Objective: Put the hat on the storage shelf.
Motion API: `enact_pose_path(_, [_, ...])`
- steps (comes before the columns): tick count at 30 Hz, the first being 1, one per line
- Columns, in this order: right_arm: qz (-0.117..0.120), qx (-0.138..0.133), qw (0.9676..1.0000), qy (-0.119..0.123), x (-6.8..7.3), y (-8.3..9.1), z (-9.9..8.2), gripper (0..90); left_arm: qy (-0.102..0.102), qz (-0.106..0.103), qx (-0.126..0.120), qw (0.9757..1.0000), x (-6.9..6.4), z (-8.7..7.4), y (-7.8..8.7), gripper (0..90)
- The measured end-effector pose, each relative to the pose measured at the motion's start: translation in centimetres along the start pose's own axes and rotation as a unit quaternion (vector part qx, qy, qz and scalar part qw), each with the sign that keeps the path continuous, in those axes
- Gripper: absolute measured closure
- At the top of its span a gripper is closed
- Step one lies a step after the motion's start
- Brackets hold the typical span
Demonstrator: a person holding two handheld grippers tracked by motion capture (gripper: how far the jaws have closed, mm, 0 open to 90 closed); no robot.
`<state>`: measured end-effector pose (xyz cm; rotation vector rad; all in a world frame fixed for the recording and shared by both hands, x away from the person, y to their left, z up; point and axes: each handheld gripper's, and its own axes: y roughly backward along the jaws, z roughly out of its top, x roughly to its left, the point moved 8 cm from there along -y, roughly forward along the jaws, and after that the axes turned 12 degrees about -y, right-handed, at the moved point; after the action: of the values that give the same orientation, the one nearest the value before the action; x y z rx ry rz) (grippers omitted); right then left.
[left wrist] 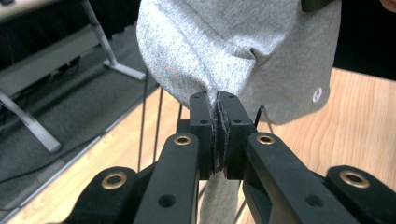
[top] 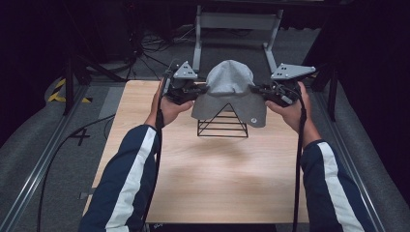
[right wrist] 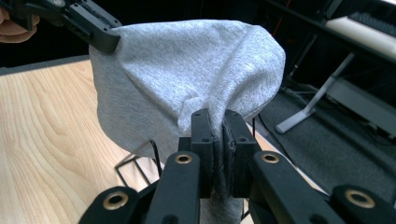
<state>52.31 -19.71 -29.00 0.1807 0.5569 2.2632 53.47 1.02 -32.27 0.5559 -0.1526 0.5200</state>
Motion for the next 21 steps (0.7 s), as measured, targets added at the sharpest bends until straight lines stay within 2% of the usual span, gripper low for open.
enact_pose_path(3, [0.006,0.006,0.9999,-0.010,0.0,-0.9,-1.7,84.5,0.013,-0.006,0.004,0.9999,-0.6,-1.4,-1.0,85.6])
enact_pose_path(13, [0.010,0.028,0.9990,-0.033,-0.1,-2.7,-6.3,84.5,0.029,-0.011,0.018,0.9994,-1.7,-4.7,-2.8,85.5])
enact_pose_path(15, [0.010,0.034,0.9987,-0.037,-0.2,-3.0,-7.1,84.5,0.022,-0.009,0.029,0.9993,-1.8,-5.6,-3.2,85.5])
enact_pose_path(16, [0.011,0.038,0.9985,-0.038,-0.2,-3.2,-7.5,84.5,0.030,-0.011,0.027,0.9991,-2.0,-5.9,-3.4,85.5])
enact_pose_path(21, [0.008,0.058,0.9974,-0.043,-0.4,-4.1,-9.4,84.6,0.028,-0.008,0.049,0.9984,-2.1,-7.4,-4.2,85.6])
